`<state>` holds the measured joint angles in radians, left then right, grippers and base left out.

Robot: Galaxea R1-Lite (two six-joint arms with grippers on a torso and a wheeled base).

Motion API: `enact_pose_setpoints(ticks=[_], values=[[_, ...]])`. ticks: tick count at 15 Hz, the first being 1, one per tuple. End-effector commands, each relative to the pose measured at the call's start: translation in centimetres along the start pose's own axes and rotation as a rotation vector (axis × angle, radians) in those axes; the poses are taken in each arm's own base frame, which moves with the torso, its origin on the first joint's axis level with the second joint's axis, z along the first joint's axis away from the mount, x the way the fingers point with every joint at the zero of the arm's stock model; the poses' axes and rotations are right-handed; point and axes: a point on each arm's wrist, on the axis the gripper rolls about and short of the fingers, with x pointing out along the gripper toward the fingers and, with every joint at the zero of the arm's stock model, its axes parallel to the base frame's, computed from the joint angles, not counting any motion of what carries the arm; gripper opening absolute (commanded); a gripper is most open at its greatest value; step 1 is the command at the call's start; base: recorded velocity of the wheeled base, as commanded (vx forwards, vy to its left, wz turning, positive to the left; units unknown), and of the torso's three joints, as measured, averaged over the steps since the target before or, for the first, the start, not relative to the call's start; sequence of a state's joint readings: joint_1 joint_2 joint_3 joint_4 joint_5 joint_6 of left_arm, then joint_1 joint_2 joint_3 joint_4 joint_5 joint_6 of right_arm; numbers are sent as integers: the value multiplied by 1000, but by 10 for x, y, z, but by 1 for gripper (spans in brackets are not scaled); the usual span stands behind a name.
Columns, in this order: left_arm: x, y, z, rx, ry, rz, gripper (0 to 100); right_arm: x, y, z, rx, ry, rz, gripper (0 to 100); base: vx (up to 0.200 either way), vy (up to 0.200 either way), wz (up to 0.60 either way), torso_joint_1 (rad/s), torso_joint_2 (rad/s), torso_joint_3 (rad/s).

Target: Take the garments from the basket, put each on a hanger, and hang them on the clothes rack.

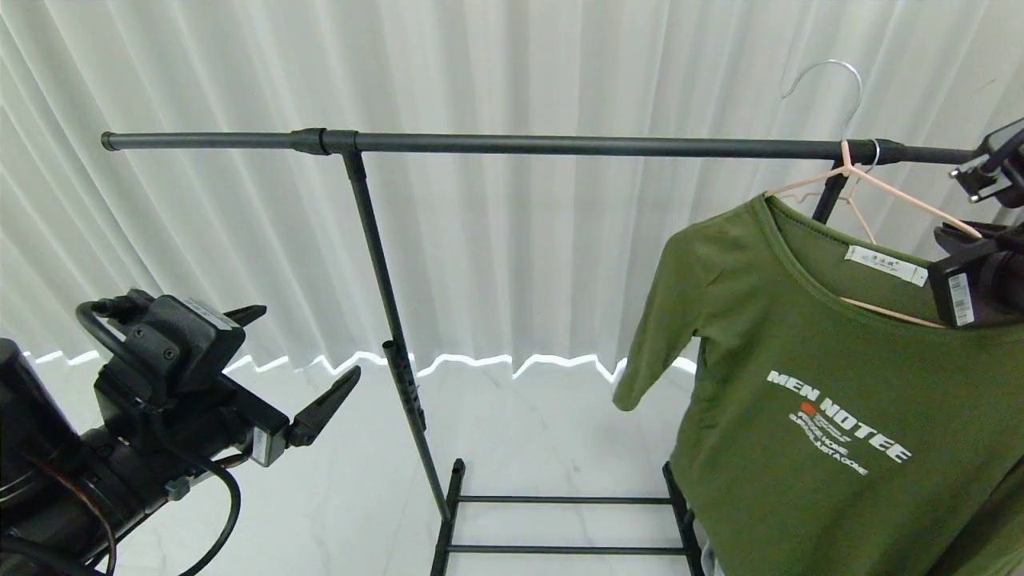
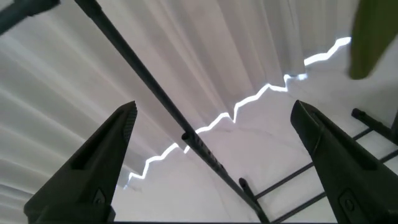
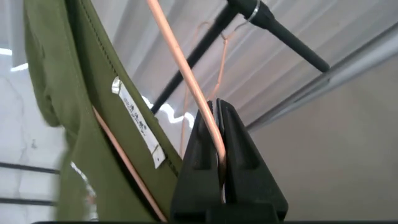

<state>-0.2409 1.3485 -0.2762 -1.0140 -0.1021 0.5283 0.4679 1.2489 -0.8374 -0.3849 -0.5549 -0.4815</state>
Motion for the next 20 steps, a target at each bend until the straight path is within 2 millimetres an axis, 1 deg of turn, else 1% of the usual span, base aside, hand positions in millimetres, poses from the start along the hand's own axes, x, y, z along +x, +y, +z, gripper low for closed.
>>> enact_pose_setpoints(ticks=[1,5,9,12,14,17,20], values=[[-1,-2,2,2,-10,-8,100,-3,-1,-5,-2,9,-4,0,200,0,0,-22,-2,12],[0,-5,3,7,-16,-25,100,2,4,-8,-4,25,7,0,200,0,0,5,4,1],[0,-9,5,9,-29,-50,100,20,24,-16,17,78,42,0,0,0,0,0,0,0],[0,-10,5,21,-28,-50,100,44,45,-24,58,113,52,0,0,0,0,0,0,0],[0,-9,5,23,-28,-48,100,56,54,-28,60,118,49,0,0,0,0,0,0,0],[0,-9,6,34,-30,-47,100,70,65,-31,82,129,4,0,0,0,0,0,0,0],[0,-9,5,33,-29,-48,100,75,68,-33,87,136,2,0,0,0,0,0,0,0]])
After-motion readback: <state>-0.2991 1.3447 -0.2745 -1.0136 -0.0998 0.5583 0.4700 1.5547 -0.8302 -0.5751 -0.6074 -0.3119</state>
